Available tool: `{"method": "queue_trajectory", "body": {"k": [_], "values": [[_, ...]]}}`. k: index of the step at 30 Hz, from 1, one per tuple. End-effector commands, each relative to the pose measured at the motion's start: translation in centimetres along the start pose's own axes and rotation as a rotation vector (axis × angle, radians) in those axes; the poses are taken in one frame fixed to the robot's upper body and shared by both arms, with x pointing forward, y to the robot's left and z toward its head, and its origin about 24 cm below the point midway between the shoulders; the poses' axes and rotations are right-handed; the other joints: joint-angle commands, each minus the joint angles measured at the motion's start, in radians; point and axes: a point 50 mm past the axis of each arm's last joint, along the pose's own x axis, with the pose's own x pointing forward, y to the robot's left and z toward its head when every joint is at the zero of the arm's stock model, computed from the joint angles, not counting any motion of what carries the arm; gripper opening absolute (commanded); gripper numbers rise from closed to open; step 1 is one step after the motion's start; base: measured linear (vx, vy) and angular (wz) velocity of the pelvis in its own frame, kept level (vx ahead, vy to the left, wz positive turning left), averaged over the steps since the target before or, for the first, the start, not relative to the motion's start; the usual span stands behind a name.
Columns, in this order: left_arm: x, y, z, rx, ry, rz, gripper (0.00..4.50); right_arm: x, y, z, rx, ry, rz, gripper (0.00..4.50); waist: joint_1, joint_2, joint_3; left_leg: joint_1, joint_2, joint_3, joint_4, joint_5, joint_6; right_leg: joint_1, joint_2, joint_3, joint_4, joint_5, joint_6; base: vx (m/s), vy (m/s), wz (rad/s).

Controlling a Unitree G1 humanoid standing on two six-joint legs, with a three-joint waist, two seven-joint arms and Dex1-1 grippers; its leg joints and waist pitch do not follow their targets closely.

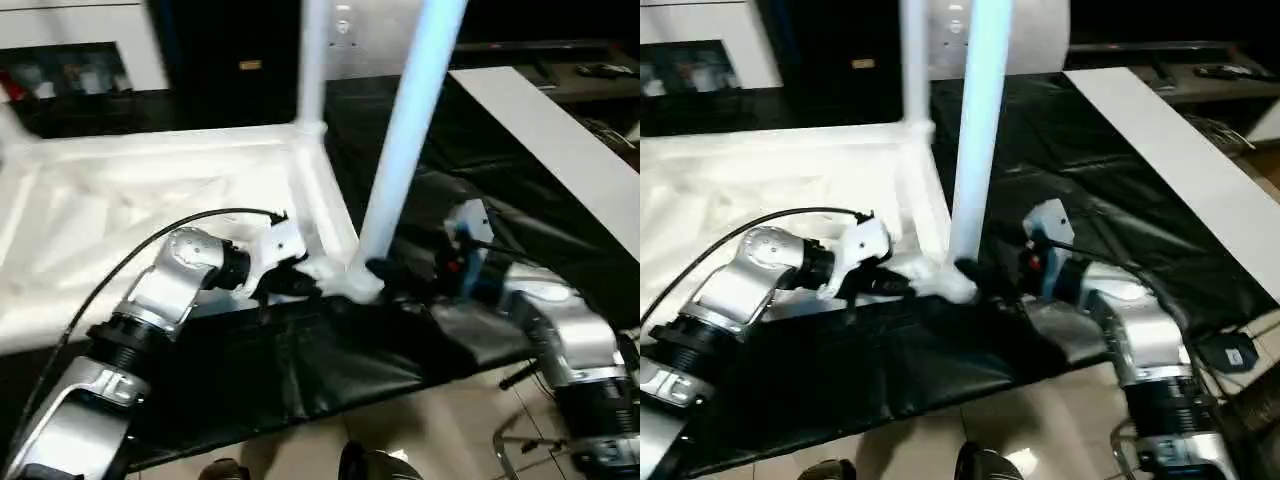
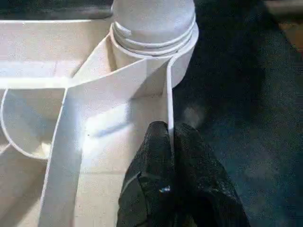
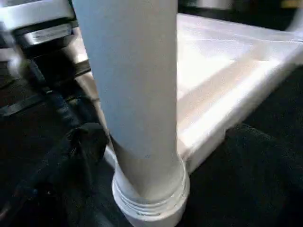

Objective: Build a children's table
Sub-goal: Rotate leg to tighten

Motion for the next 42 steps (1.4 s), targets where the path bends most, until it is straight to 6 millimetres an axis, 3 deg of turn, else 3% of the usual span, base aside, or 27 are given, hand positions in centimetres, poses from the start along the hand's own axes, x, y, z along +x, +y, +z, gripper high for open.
{"method": "queue_trajectory", "body": {"k": [1, 5, 13, 19, 20, 34, 35, 38, 39, 42], "values": [[0.6, -0.7, 0.5, 0.073, 0.017, -0.137, 0.00, -0.1, 0.5, 0.5, -0.039, 0.039, 0.110, 4.48, -0.002, -0.001, -0.081, 0.011, 0.021, 0.011, -0.057, -0.158, 0.121, 0.075, -0.049, 0.057, -0.054, -0.328, -0.191, 0.000, 0.000, 0.00], [0.3, -0.9, 0.4, 0.116, 0.031, -0.208, 0.00, -0.2, 0.8, 0.4, -0.058, 0.078, 0.198, 4.48, 0.002, -0.001, -0.079, 0.011, 0.025, 0.010, -0.060, -0.184, 0.088, 0.074, -0.052, 0.059, -0.057, -0.381, -0.172, 0.000, 0.000, 0.00], [0.4, -1.7, 0.4, 0.165, 0.044, -0.302, 0.00, 0.5, 1.6, 0.4, -0.018, 0.113, 0.385, 4.02, 0.009, -0.005, -0.083, 0.010, 0.027, 0.012, -0.057, -0.169, 0.087, 0.074, -0.053, 0.065, -0.048, -0.349, -0.191, 0.000, 0.000, 0.00], [0.4, -1.7, 0.4, 0.175, 0.043, -0.320, 0.00, 0.5, 1.8, 0.2, 0.001, 0.128, 0.446, 3.41, 0.013, -0.008, -0.083, 0.006, 0.025, 0.011, -0.055, -0.169, 0.078, 0.076, -0.055, 0.065, -0.049, -0.385, -0.172, 0.000, 0.000, 0.00], [0.4, -1.7, 0.4, 0.175, 0.043, -0.320, 0.00, 0.5, 1.8, 0.2, 0.001, 0.128, 0.446, 3.24, 0.013, -0.012, -0.083, 0.005, 0.024, 0.011, -0.054, -0.171, 0.078, 0.076, -0.054, 0.065, -0.049, -0.396, -0.168, 0.000, 0.000, 0.00], [0.2, -1.9, 0.0, 0.167, 0.049, -0.327, 0.00, 0.4, 1.8, -0.2, 0.032, 0.154, 0.464, 2.25, 0.017, -0.011, -0.084, 0.006, 0.023, 0.011, -0.052, -0.171, 0.069, 0.074, -0.053, 0.065, -0.049, -0.419, -0.157, 0.000, 0.000, 0.00], [0.2, -1.9, 0.0, 0.161, 0.048, -0.323, 0.00, 0.4, 1.8, -0.2, 0.038, 0.149, 0.463, 2.25, 0.017, -0.015, -0.085, 0.005, 0.023, 0.011, -0.052, -0.170, 0.068, 0.075, -0.052, 0.065, -0.048, -0.422, -0.155, 0.000, 0.000, 0.00], [0.3, -1.7, 0.0, 0.124, 0.046, -0.287, 0.00, 0.7, 2.1, -0.3, 0.064, 0.137, 0.447, 2.12, 0.016, -0.014, -0.084, 0.005, 0.023, 0.010, -0.053, -0.171, 0.064, 0.074, -0.051, 0.066, -0.048, -0.435, -0.147, 0.000, 0.000, 0.00], [0.4, -1.6, 0.1, 0.105, 0.039, -0.264, 0.00, 0.8, 2.3, -0.3, 0.073, 0.127, 0.434, 2.11, 0.015, -0.020, -0.083, 0.004, 0.022, 0.011, -0.053, -0.173, 0.065, 0.073, -0.051, 0.065, -0.051, -0.445, -0.143, 0.000, 0.000, 0.00], [0.7, -1.4, 0.5, 0.047, 0.010, -0.204, 0.00, 1.5, 2.8, -0.4, 0.090, 0.101, 0.350, 2.09, 0.015, -0.015, -0.079, 0.004, 0.020, 0.008, -0.055, -0.190, 0.050, 0.071, -0.053, 0.064, -0.058, -0.515, -0.114, 0.000, 0.000, 0.00]]}}
